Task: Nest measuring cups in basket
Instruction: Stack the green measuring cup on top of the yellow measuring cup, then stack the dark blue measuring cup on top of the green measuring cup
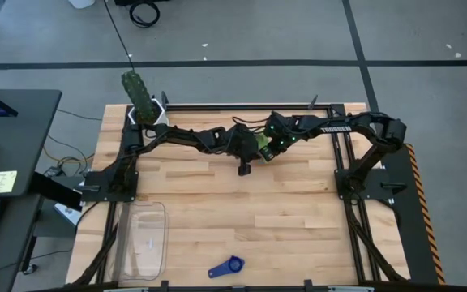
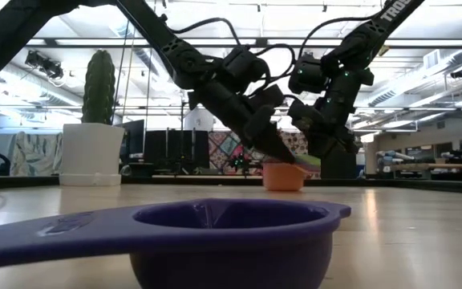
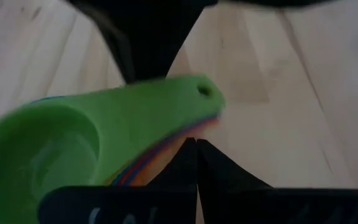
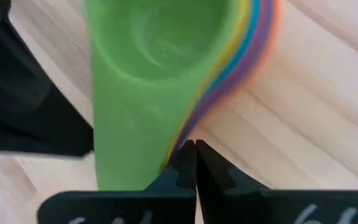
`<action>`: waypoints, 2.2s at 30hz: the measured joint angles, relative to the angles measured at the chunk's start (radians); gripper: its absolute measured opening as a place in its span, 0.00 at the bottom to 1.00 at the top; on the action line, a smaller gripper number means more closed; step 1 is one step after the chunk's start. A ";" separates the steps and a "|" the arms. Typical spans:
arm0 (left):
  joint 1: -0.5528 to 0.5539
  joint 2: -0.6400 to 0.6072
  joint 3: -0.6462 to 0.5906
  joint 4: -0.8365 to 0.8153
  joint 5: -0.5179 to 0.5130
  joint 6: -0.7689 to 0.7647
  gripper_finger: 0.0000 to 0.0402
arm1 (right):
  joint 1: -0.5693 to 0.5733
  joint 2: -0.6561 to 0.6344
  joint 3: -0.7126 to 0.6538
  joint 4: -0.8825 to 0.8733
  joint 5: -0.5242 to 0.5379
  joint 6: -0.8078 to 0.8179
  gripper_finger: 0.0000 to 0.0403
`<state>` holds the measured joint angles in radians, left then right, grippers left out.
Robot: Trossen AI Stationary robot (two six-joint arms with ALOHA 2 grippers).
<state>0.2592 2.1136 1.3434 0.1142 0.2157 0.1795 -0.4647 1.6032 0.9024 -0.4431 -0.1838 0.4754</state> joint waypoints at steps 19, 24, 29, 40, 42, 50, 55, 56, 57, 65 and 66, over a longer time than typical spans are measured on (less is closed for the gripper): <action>0.032 -0.163 0.000 -0.400 0.011 -0.071 0.01 | 0.005 -0.182 0.000 -0.199 0.052 -0.095 0.00; 0.000 -0.294 0.000 -0.540 0.019 -0.090 0.01 | 0.059 -0.320 0.000 -0.279 0.013 -0.206 0.00; -0.046 -0.415 0.000 -0.680 0.045 -0.095 0.01 | 0.163 -0.430 0.000 -0.294 -0.020 -0.236 0.00; -0.159 -0.502 0.000 -0.779 0.066 -0.299 0.02 | 0.408 -0.494 0.000 -0.291 -0.028 -0.132 0.01; -0.177 -0.500 0.000 -0.780 0.100 -0.284 0.02 | 0.442 -0.494 0.000 -0.291 -0.040 -0.129 0.01; -0.268 -0.497 0.000 -0.781 0.173 -0.293 0.17 | 0.506 -0.494 0.000 -0.292 -0.038 -0.143 0.01; -0.317 -0.497 0.000 -0.774 0.138 -0.466 0.27 | 0.510 -0.494 0.000 -0.296 -0.020 -0.222 0.01; -0.328 -0.497 0.000 -0.775 0.128 -0.514 0.29 | 0.509 -0.494 0.000 -0.298 -0.016 -0.230 0.01; -0.340 -0.497 0.000 -0.775 0.124 -0.564 0.30 | 0.509 -0.495 0.000 -0.300 -0.012 -0.240 0.01; -0.497 -0.497 0.000 -0.775 0.031 -0.896 0.34 | 0.508 -0.538 0.000 -0.320 0.046 -0.364 0.01; -0.522 -0.497 0.000 -0.771 0.016 -0.937 0.34 | 0.508 -0.549 -0.001 -0.321 0.055 -0.373 0.01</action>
<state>-0.2624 1.6165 1.3430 -0.6568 0.2319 -0.7578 0.0437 1.0545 0.9016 -0.7643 -0.1285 0.1022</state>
